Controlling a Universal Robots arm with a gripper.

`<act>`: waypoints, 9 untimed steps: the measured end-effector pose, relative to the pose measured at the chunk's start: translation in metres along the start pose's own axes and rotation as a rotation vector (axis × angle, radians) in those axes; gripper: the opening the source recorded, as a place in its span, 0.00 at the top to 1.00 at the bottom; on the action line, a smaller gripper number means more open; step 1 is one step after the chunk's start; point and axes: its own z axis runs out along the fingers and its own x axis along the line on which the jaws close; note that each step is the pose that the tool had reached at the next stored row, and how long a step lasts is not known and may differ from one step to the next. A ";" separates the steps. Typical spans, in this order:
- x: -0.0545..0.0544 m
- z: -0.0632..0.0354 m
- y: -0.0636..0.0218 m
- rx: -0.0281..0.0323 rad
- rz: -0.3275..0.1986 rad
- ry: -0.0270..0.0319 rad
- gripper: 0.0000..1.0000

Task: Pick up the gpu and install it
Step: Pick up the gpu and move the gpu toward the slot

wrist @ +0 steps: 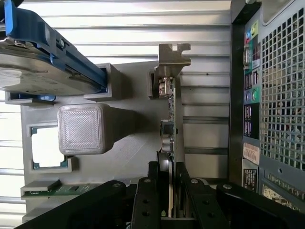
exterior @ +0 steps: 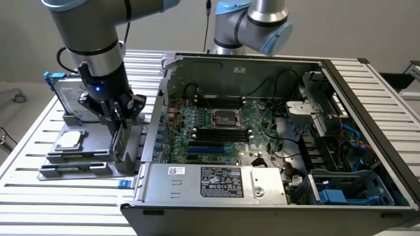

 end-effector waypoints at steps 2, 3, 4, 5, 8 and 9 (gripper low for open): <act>0.000 0.0003 0.0008 0.0004 -0.007 0.0006 0.74; 0.000 0.0007 0.0011 0.0005 -0.010 0.0008 0.74; 0.000 0.0012 0.0014 0.0008 -0.014 0.0010 0.74; 0.000 0.0017 0.0017 0.0011 -0.018 0.0012 0.74; -0.001 0.0039 0.0022 0.0015 -0.028 0.0008 0.74; -0.001 0.0043 0.0022 0.0019 -0.031 0.0013 0.74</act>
